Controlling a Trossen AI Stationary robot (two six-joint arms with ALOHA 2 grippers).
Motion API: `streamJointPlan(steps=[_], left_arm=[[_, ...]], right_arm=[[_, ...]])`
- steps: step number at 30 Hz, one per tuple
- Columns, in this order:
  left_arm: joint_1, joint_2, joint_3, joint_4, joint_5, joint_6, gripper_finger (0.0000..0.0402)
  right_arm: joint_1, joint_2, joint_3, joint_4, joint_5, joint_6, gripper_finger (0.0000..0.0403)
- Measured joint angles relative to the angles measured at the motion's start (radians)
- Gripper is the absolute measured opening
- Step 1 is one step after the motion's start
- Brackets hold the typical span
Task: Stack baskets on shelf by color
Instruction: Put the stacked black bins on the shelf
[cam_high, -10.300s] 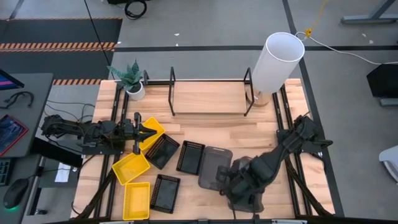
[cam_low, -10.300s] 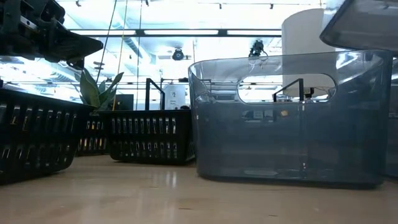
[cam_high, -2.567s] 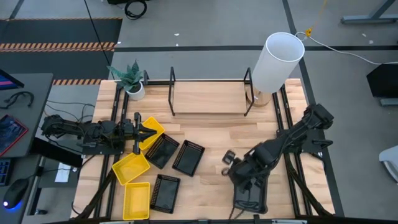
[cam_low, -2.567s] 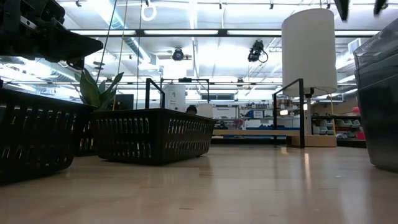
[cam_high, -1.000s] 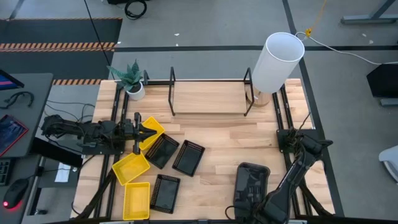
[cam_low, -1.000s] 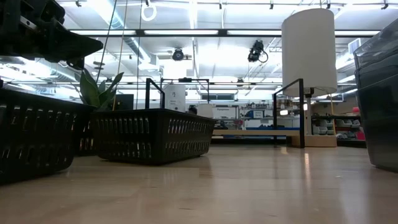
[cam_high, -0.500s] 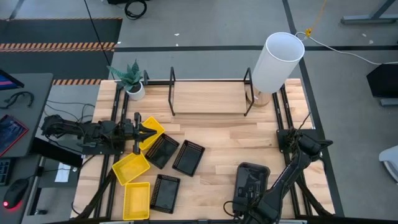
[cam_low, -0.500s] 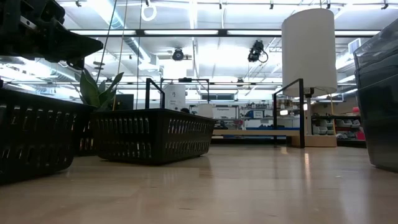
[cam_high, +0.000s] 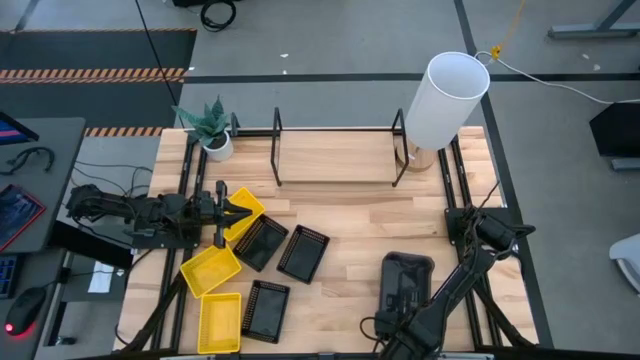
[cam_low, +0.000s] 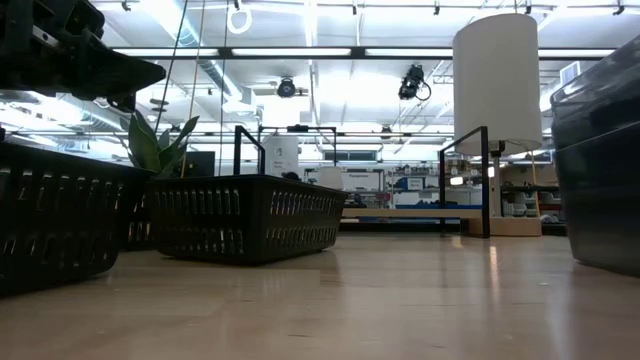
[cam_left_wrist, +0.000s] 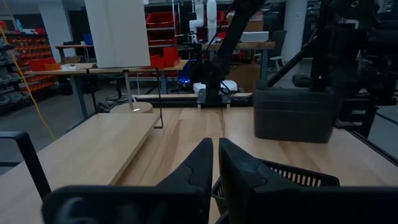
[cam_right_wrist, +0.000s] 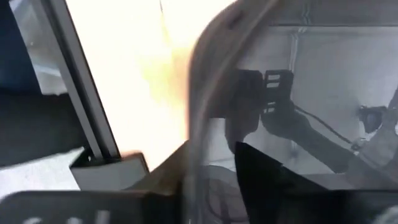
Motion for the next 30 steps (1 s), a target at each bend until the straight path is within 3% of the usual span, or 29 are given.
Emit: streamJointPlan(steps=[6,13,19,30], left_arm=[[0.000,0.000,0.000,0.000,0.000,0.000,0.0031],[0.000,0.000,0.000,0.000,0.000,0.000,0.0025],[0.000,0.000,0.000,0.000,0.000,0.000,0.0032],[0.000,0.000,0.000,0.000,0.000,0.000,0.0030]], right_arm=[[0.000,0.000,-0.002,-0.012,-0.011,-0.105,0.0015],[-0.024,0.002,0.052,-0.141,0.015,-0.226,0.0012],[-0.090,0.001,0.122,-0.293,0.114,-0.360,0.0012],[-0.242,-0.045,0.196,-0.358,0.199,-0.576,0.0012]])
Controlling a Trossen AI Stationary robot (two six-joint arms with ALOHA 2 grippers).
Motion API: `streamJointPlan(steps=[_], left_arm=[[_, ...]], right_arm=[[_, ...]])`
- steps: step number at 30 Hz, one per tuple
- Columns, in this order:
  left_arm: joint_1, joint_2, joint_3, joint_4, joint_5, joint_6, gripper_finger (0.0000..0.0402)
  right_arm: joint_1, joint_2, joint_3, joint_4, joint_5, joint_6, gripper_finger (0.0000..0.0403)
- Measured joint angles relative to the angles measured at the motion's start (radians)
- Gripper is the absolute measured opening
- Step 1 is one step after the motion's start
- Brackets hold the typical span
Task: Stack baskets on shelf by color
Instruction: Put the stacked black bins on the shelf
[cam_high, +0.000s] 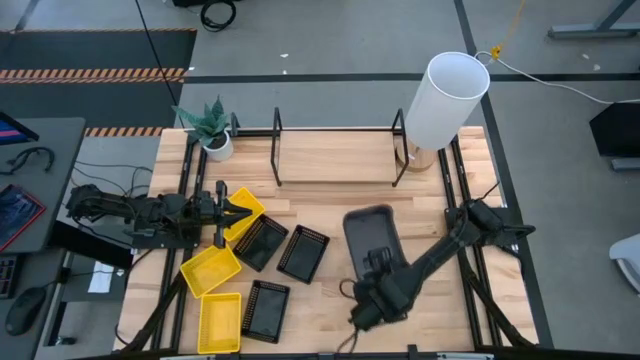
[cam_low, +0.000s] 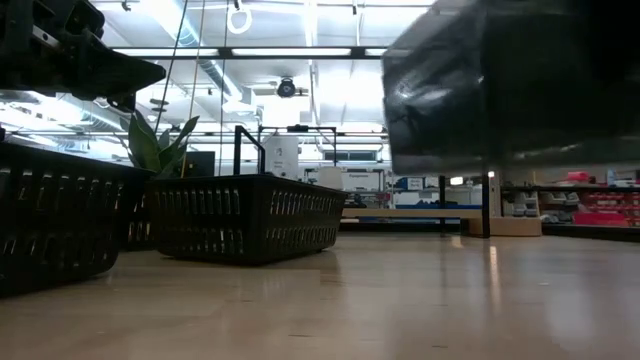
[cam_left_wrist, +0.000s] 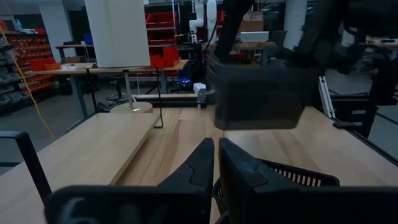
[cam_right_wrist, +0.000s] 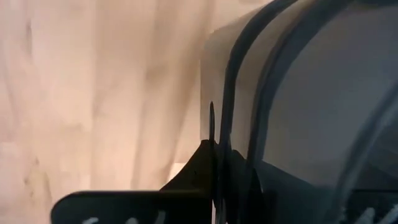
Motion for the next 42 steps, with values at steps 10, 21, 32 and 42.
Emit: streamJointPlan(steps=[10,21,32,42], left_arm=[[0.000,0.000,0.000,0.000,0.000,0.000,0.0037],[0.000,0.000,0.000,0.000,0.000,0.000,0.0028],[0.000,0.000,0.000,0.000,0.000,0.000,0.0035],[0.000,0.000,0.000,0.000,0.000,0.000,0.0028]], right_arm=[[-0.239,-0.159,0.002,-0.003,0.055,-0.216,0.0012],[-0.611,-0.172,-0.048,0.056,0.033,-0.583,0.0012],[-0.906,-0.234,-0.155,0.203,-0.106,-0.823,0.0012],[-0.978,-0.235,-0.227,0.211,-0.108,-0.836,0.0012]])
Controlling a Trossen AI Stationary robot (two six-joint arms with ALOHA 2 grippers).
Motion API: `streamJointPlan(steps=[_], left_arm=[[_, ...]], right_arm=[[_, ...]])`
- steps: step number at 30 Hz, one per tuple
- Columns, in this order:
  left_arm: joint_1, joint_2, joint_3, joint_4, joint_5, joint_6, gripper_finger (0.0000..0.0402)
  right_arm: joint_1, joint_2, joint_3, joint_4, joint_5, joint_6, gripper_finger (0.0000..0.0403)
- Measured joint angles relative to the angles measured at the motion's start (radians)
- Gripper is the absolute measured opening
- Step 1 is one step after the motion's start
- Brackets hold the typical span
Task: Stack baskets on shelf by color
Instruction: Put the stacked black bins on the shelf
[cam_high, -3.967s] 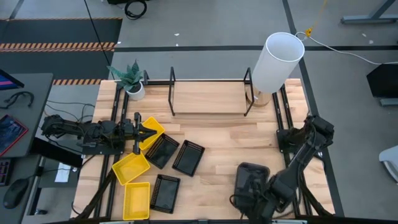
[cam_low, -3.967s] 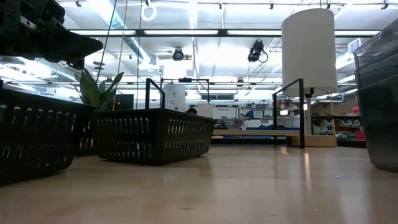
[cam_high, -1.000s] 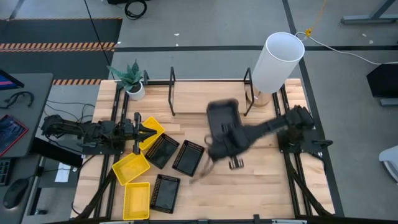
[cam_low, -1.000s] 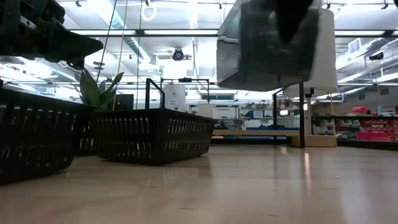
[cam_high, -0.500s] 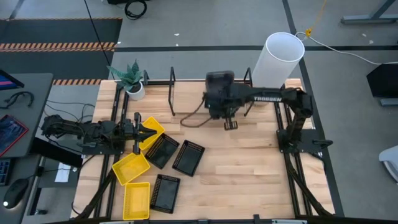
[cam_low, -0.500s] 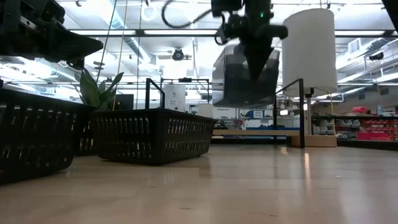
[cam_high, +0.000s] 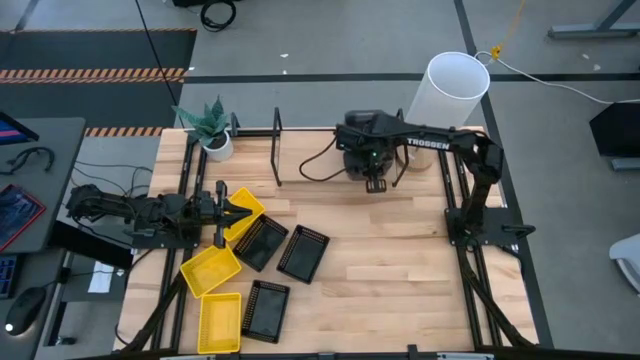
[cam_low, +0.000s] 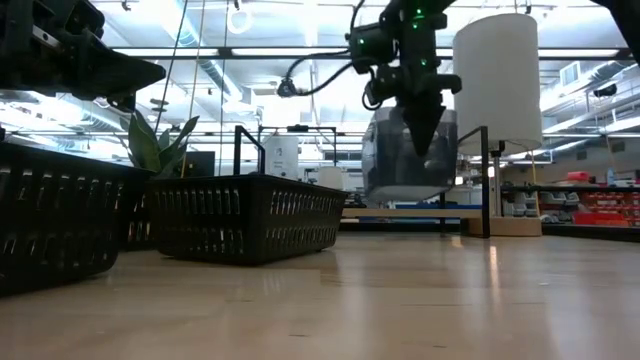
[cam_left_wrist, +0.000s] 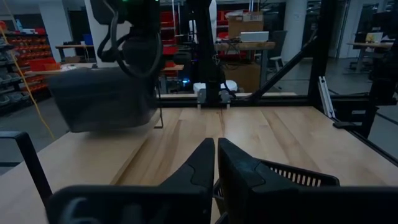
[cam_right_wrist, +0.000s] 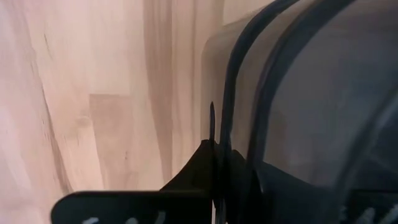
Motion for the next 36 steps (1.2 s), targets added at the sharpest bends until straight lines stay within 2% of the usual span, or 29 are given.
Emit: streamJointPlan(steps=[5,11,18,29,36], left_arm=[[0.000,0.000,0.000,0.000,0.000,0.000,0.0035],[0.000,0.000,0.000,0.000,0.000,0.000,0.0031],[0.000,0.000,0.000,0.000,0.000,0.000,0.0026],[0.000,0.000,0.000,0.000,0.000,0.000,0.0035],[0.000,0.000,0.000,0.000,0.000,0.000,0.0027]], right_arm=[[-0.008,0.000,-0.051,0.007,-0.006,0.030,0.0012],[-0.012,-0.002,-0.118,0.036,0.046,0.049,0.0014],[-0.016,-0.003,-0.137,0.049,0.058,0.076,0.0051],[-0.012,-0.008,-0.129,0.037,0.058,0.100,0.0099],[0.004,-0.013,-0.002,-0.037,0.058,0.129,0.0122]])
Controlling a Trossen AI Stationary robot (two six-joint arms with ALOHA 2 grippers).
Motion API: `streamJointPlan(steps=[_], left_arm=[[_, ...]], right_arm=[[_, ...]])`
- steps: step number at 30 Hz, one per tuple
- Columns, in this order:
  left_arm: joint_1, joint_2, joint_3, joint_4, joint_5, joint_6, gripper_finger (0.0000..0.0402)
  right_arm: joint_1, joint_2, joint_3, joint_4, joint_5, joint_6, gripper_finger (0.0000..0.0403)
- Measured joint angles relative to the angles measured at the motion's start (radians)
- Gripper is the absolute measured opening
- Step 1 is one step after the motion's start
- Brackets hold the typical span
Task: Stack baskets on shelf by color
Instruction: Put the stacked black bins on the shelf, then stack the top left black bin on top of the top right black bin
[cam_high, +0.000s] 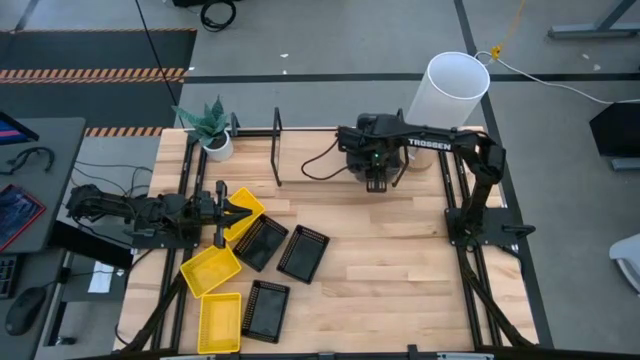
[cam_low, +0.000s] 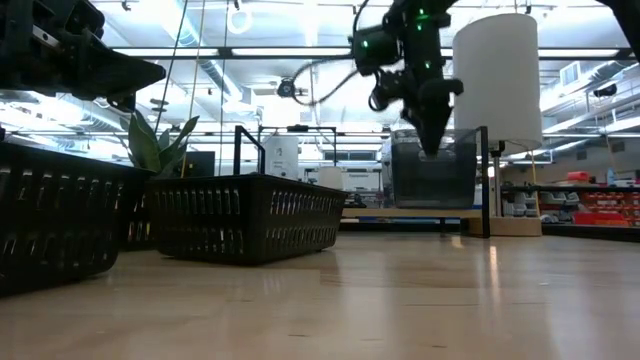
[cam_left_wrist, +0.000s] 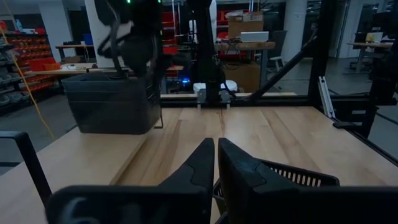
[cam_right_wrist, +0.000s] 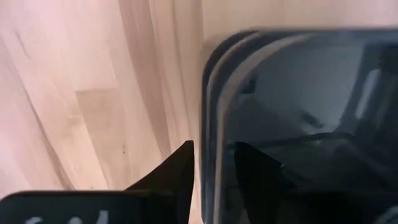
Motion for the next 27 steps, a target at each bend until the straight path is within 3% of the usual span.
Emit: streamJointPlan(steps=[7,14,27], left_arm=[[0.000,0.000,0.000,0.000,0.000,0.000,0.0028],[0.000,0.000,0.000,0.000,0.000,0.000,0.0036],[0.000,0.000,0.000,0.000,0.000,0.000,0.0029]], right_arm=[[0.037,0.000,0.145,-0.032,-0.002,0.019,0.0139],[0.091,0.000,0.251,-0.031,-0.072,0.066,0.0156],[0.199,0.000,0.275,0.009,-0.079,0.106,0.0186]])
